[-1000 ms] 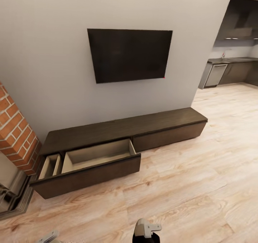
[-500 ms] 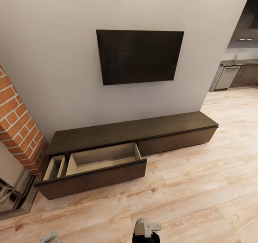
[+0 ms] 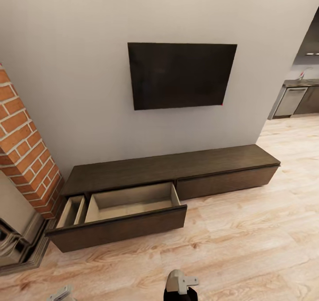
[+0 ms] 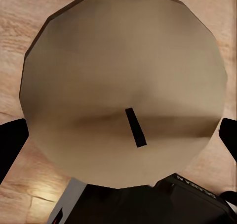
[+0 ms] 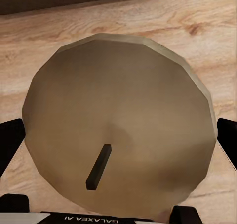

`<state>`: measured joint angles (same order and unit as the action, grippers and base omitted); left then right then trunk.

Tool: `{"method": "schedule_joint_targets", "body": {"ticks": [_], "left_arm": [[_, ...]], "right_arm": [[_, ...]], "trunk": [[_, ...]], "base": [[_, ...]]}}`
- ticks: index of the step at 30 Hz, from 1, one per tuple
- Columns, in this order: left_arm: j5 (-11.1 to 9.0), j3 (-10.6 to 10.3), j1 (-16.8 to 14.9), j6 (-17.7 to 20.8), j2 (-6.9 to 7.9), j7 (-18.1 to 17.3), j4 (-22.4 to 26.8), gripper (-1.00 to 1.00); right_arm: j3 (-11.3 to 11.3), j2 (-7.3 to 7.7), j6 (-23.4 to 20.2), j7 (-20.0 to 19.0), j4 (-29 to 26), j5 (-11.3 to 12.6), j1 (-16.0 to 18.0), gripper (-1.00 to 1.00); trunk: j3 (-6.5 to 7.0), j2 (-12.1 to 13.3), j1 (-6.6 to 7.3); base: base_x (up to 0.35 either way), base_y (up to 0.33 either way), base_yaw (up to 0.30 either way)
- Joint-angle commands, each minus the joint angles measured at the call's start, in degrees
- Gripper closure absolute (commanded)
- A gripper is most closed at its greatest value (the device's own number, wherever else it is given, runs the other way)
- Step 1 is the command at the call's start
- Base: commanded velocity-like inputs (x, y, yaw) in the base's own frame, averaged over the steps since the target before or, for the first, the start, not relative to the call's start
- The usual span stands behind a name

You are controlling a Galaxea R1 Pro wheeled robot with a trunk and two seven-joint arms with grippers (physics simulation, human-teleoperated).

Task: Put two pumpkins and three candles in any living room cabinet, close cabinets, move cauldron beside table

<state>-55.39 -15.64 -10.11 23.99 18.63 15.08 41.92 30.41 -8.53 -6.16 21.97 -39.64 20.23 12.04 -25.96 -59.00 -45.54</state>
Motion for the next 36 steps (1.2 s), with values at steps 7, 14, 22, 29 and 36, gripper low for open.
{"method": "schedule_joint_targets", "body": {"ticks": [7,14,22,29,36], "left_arm": [[0.09,0.07,0.0,0.04,0.0,0.0,0.0,1.0],[0.12,0.16,0.0,0.09,-0.01,-0.01,0.0,1.0],[0.09,0.21,0.0,0.09,-0.02,0.01,0.0,1.0],[0.03,0.17,0.0,0.24,0.0,-0.05,0.0,1.0],[0.04,1.02,0.0,8.56,0.75,-0.01,4.37,1.0]], "right_arm": [[0.0,0.01,-0.31,0.02,0.0,-0.01,0.0,1.0],[0.09,0.34,0.1,-0.17,0.05,0.05,0.0,1.0],[0.02,0.33,-0.05,-0.2,0.29,0.12,0.0,1.0],[-0.05,0.27,-0.18,-0.08,0.35,0.18,0.0,1.0],[-0.15,0.02,-7.74,0.0,-6.04,0.22,0.0,1.0]], "trunk": [[0.24,0.0,0.0],[1.32,2.41,1.32],[2.76,5.62,3.07],[4.02,8.42,4.61],[5.27,11.23,6.15]], "base": [[0.129,-0.044,0.244],[0.006,-0.002,0.152],[0.0,0.0,0.007],[0.0,0.0,0.0],[0.0,0.0,0.0]]}}
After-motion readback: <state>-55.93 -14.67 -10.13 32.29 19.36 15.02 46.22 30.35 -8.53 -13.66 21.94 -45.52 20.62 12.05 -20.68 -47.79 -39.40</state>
